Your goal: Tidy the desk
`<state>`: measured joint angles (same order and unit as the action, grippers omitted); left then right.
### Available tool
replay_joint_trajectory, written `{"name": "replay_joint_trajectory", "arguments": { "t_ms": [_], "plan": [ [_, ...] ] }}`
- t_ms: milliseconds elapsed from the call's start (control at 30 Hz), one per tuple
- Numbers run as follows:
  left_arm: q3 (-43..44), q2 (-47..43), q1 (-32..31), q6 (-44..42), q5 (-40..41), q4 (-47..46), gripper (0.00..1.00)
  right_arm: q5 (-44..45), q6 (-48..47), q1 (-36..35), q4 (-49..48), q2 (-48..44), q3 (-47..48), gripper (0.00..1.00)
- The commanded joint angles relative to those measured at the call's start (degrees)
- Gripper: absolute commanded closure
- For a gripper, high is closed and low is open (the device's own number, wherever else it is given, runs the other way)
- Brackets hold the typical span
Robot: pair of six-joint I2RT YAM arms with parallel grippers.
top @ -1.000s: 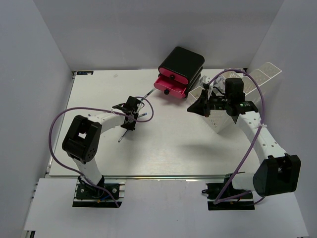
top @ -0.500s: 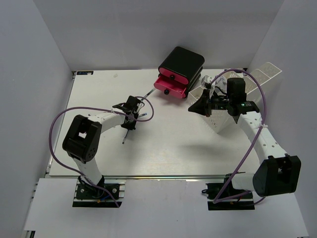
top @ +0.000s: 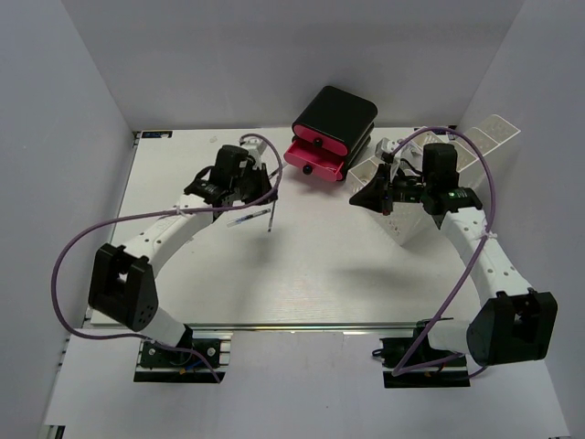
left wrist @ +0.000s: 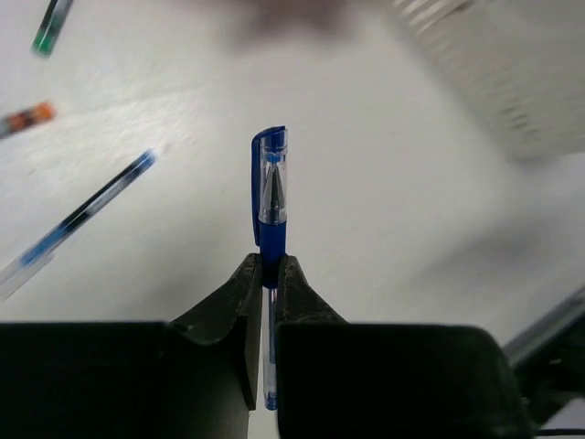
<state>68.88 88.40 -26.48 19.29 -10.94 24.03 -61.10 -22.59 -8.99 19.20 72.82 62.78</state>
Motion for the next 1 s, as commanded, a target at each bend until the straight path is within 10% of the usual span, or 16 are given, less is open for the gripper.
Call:
{"name": "replay_joint_trajectory", "arguments": {
  "t_ms": [0,167,433,967],
  "plan": [
    [-2.06,-3.32,0.37,12.41,-7.34,-15.73,1.00,-1.74,1.67,0.64,-1.88,-2.06,-0.73,0.95],
    [-6.83,1.04,0.90,33.07,-5.24,-44.45,1.00,-1.39,3.51,1.61,-4.17,-3.12,-1.79,0.96],
    [0.02,15.82,0.38,53.11,4.86,-60.74,1.00,-1.21,5.62,3.72,-5.93,-4.61,-2.40,0.96],
    [12.41,27.35,-1.81,63.51,17.34,-52.52,1.00,-2.18,6.59,6.36,-6.98,-5.32,-2.93,0.96]
  ]
}}
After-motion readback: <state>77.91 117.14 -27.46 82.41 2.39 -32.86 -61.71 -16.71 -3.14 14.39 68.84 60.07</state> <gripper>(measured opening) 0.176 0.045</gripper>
